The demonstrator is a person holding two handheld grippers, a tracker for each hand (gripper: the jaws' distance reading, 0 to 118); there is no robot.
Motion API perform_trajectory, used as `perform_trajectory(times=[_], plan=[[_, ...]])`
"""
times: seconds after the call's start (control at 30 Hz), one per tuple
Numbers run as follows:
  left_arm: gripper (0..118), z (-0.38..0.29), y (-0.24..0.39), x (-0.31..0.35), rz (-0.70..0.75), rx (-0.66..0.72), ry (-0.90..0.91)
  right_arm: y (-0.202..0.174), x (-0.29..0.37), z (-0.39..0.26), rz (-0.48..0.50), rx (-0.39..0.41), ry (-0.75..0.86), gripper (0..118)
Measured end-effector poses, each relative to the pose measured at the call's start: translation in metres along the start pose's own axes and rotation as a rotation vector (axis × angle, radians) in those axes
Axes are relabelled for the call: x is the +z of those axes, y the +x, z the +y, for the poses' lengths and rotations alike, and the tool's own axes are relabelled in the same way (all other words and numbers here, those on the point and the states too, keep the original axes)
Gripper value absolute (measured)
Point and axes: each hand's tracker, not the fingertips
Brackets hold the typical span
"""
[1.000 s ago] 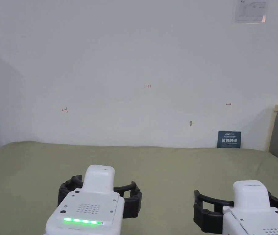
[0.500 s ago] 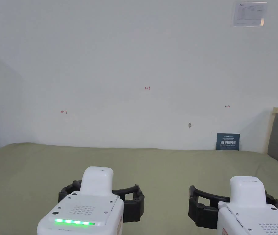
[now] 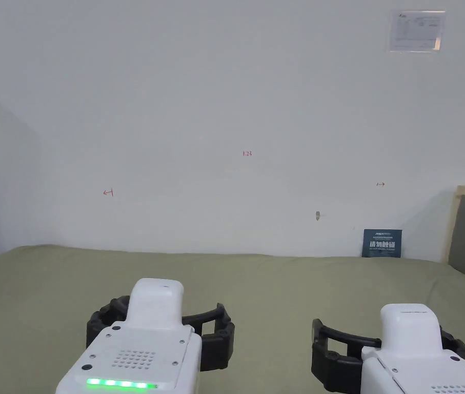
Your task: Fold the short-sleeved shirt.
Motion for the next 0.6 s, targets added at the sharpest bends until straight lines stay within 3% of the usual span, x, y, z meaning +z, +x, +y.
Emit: perform_trajectory(times=[0.4, 0.47, 0.6], plan=[[115, 0.0058, -0.005, 0.005, -0.02, 0.064, -0.046, 0.0048, 0.0009, 0.0025, 0.012, -0.016, -0.002, 118], [115, 0.0063, -0.0032, 0.0039, 0.058, 0.056, -0.029, 0.0047, 0.0012, 0.0023, 0.014, -0.017, -0.003, 118], [115, 0.0075, -0.0006, 0.0028, 0.078, 0.005, 0.012, 0.0042, 0.0012, 0.0029, 0.016, -0.012, -0.003, 118]])
